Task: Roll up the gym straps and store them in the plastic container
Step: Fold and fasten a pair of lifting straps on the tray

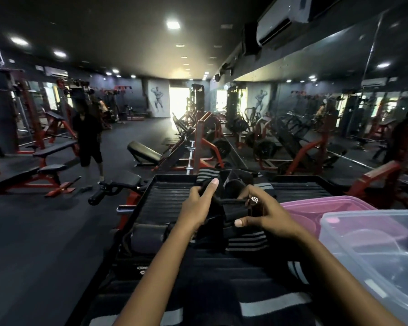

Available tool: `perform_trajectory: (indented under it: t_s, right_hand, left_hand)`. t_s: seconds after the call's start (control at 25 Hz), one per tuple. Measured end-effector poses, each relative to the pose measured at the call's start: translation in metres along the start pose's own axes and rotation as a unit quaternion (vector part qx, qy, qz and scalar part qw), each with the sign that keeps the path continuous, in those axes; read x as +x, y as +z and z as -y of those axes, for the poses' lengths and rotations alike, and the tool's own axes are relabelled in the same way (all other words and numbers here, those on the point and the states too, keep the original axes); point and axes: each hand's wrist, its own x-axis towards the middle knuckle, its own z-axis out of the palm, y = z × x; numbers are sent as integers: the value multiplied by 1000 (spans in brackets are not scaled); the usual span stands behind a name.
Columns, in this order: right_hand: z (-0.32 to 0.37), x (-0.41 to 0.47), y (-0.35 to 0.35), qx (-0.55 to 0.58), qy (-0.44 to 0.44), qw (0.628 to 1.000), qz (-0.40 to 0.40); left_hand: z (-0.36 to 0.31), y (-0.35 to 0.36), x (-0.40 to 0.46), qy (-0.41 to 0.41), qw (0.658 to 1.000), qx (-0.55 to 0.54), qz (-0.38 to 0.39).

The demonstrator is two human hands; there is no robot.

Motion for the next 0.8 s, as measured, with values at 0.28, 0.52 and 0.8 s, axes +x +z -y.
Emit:
perform_trajectory:
  t_s: [0.28, 0.52, 0.8]
  right_hand:
    - [-9, -15, 4, 155, 6, 986, -60]
    - [-4, -6, 20, 293, 70, 931, -207]
    - [-14, -11, 14, 95, 17, 988, -121]
  left_hand:
    - [24, 34, 5, 85, 979, -182, -45]
    - [20, 23, -10, 221, 964, -149, 23]
    - [8, 18, -13, 161, 924, -343, -48]
